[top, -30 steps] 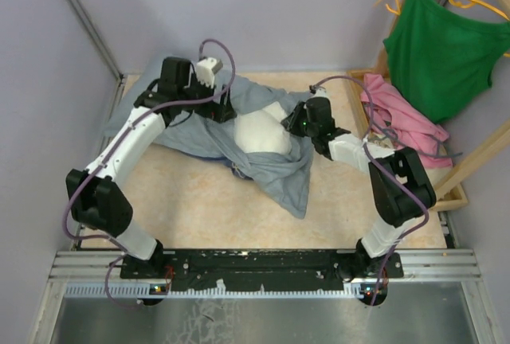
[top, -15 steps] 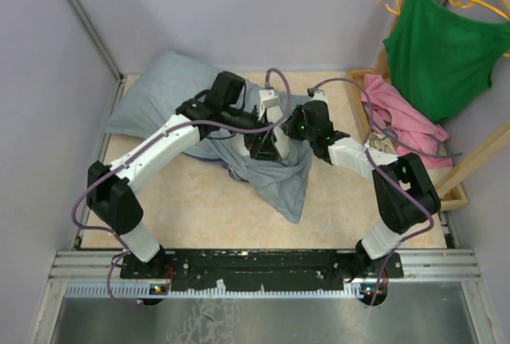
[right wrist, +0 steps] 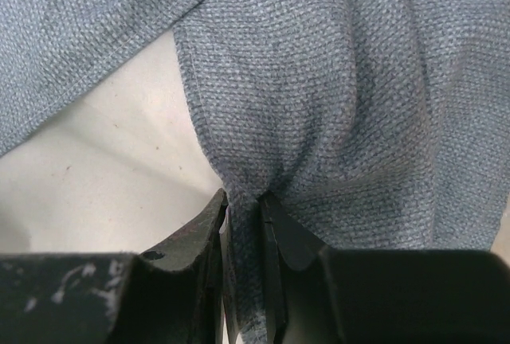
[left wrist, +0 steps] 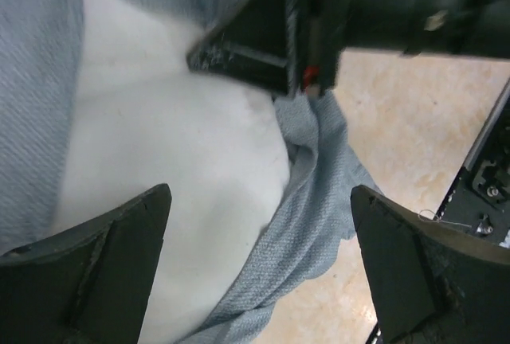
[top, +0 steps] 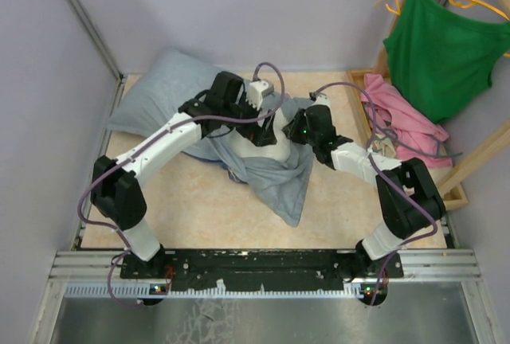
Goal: Remove the pillowcase from the pillow
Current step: Remove the pillow from the pillowcase.
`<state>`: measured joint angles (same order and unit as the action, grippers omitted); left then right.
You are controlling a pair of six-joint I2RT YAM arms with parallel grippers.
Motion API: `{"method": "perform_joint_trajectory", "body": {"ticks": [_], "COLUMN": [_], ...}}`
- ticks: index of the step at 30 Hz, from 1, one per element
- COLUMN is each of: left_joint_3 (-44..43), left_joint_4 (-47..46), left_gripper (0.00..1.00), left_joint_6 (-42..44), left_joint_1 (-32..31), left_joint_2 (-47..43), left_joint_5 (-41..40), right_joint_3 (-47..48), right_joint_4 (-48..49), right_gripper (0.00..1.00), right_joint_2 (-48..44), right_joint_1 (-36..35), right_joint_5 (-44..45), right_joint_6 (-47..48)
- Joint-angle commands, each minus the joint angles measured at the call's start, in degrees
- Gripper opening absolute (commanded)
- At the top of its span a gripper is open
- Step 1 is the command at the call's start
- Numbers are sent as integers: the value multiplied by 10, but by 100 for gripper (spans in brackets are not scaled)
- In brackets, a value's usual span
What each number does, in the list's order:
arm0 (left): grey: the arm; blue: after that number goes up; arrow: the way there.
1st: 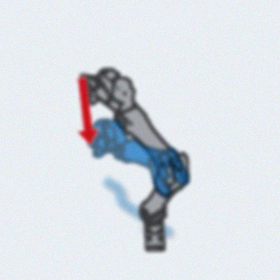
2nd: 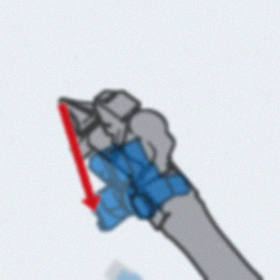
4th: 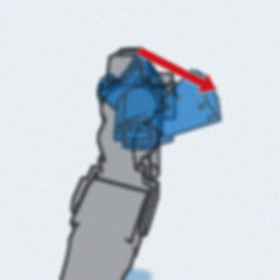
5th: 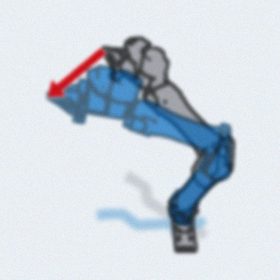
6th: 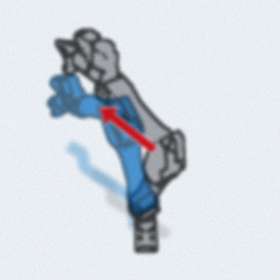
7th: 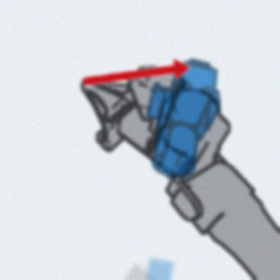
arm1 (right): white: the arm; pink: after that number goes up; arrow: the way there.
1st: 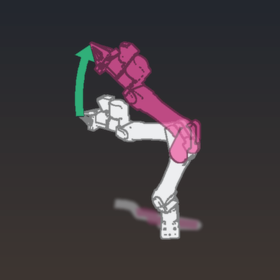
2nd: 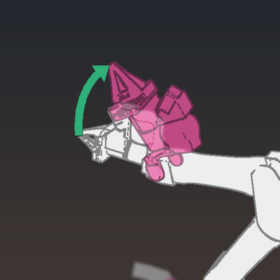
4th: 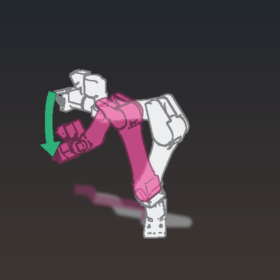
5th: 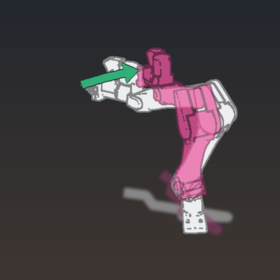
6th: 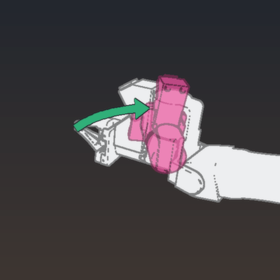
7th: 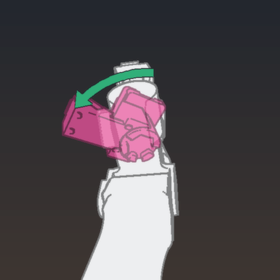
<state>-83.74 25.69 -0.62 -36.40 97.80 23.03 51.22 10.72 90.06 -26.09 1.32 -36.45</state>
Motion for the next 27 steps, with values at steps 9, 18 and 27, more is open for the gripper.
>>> {"method": "perform_joint_trajectory", "body": {"ticks": [9,18,27], "left_joint_3": [-85,42,41], "left_joint_4": [109,-113,-147], "left_gripper": [100,100,100], "left_joint_6": [94,-69,-57], "left_joint_1": [7,-13,-60], "left_joint_2": [-27,0,117], "left_joint_5": [107,-183,-321], "right_joint_3": [-30,-46,-72], "right_joint_4": [-78,-68,-76], "right_gripper": [20,21,23], "right_joint_2": [-22,-31,-66], "right_joint_1": [2,2,2], "right_joint_5": [7,1,13], "right_joint_6": [24,21,18]}}
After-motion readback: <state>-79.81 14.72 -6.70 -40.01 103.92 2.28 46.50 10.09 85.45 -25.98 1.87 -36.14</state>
